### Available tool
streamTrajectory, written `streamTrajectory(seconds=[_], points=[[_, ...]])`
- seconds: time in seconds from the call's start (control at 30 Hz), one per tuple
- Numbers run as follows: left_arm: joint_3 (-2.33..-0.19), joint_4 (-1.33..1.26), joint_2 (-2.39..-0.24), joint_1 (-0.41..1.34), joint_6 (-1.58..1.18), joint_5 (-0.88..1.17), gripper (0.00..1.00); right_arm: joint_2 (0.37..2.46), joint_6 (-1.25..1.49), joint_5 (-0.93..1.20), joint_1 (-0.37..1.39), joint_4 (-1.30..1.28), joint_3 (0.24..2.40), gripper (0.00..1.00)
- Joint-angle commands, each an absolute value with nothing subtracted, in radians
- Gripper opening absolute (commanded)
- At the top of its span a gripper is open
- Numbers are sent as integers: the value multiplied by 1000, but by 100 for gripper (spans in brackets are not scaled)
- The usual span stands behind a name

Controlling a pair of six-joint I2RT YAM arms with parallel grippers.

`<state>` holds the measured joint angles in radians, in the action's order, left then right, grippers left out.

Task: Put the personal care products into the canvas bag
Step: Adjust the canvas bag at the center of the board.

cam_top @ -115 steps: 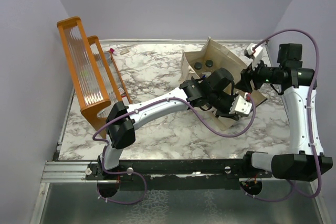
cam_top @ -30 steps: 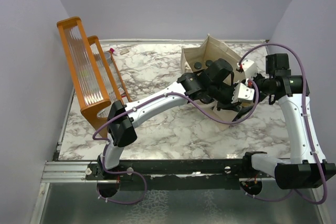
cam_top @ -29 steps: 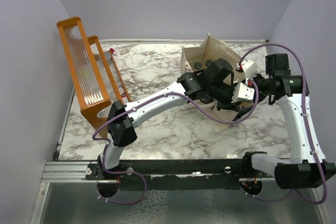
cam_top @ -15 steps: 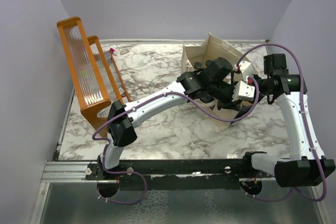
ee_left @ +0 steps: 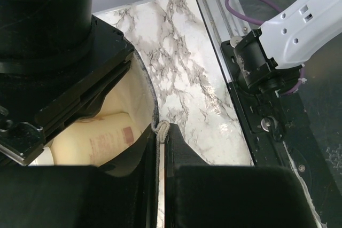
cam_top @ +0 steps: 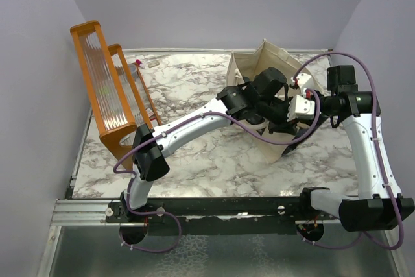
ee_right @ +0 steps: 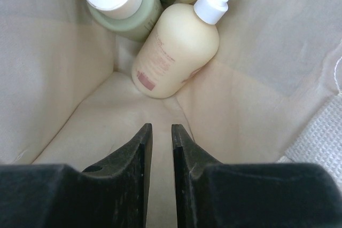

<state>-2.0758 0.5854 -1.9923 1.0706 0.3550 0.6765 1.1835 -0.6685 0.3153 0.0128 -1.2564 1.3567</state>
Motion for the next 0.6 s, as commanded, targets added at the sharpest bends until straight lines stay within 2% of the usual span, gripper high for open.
streamTrajectory(seconds=[0.0, 0.57], points=[[-2161, 451, -1924, 1090, 300, 795, 0, 1178, -643, 310, 9, -1236, 1395, 22], [-2159, 432, -1880, 1088, 232, 775, 0, 1184, -637, 352, 9, -1190, 1446, 24]])
